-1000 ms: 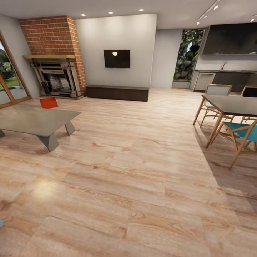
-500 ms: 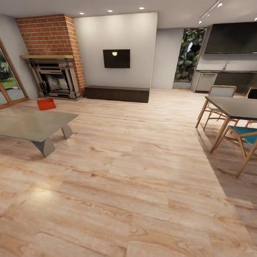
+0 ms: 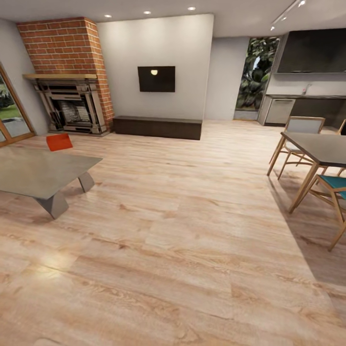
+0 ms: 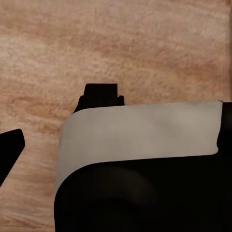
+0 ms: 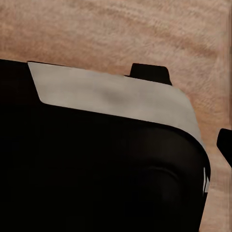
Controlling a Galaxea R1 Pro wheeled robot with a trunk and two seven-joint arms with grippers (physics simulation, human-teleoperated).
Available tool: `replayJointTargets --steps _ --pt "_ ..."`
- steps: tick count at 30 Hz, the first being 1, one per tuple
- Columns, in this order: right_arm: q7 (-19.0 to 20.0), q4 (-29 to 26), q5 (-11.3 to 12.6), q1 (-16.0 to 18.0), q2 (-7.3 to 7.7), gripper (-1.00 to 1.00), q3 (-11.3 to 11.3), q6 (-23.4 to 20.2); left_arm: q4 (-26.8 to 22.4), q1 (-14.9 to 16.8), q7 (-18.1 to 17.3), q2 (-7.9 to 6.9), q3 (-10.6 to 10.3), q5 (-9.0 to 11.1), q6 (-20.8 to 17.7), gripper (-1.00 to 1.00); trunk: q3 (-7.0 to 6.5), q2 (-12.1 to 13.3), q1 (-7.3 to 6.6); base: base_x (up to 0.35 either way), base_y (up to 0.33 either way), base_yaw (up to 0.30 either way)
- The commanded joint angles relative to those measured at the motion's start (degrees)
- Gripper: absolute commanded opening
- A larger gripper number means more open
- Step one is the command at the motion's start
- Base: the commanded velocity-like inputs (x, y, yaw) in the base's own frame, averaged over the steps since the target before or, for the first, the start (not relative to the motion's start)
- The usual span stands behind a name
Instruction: Move the two storage containers from the living room to the garage. In the garage, place one container on the floor and stack the other container on top of it (either order is fine).
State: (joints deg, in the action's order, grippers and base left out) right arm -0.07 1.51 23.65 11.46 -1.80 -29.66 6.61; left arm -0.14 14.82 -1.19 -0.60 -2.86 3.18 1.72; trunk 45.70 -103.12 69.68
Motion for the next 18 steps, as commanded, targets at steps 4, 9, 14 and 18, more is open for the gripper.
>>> replayJointTargets --steps 4,9,14,18 --pt "-0.4 0.2 0.5 0.1 -0.09 1.00 -0.5 0.4 0.1 0.0 -0.1 -0.01 -0.3 0.3 0.1 1.00 0.05 0.0 0.03 0.324 0.000 0.000" --pt "-0.6 0.2 0.5 0.1 -0.12 1.00 -0.5 0.6 0.1 0.0 -0.1 -0.01 -0.3 0.3 0.2 1.00 0.05 0.0 0.03 0.324 0.000 0.000" --pt "-0.8 0.2 0.6 0.1 -0.17 1.00 -0.4 0.8 0.1 0.0 -0.1 -0.01 -0.3 0.3 0.2 1.00 0.05 0.0 0.03 0.324 0.000 0.000" --pt "-0.8 0.2 0.7 0.1 -0.20 1.00 -0.4 0.8 0.1 0.0 -0.1 -0.01 -0.3 0.3 0.2 1.00 0.05 0.0 0.03 0.324 0.000 0.000"
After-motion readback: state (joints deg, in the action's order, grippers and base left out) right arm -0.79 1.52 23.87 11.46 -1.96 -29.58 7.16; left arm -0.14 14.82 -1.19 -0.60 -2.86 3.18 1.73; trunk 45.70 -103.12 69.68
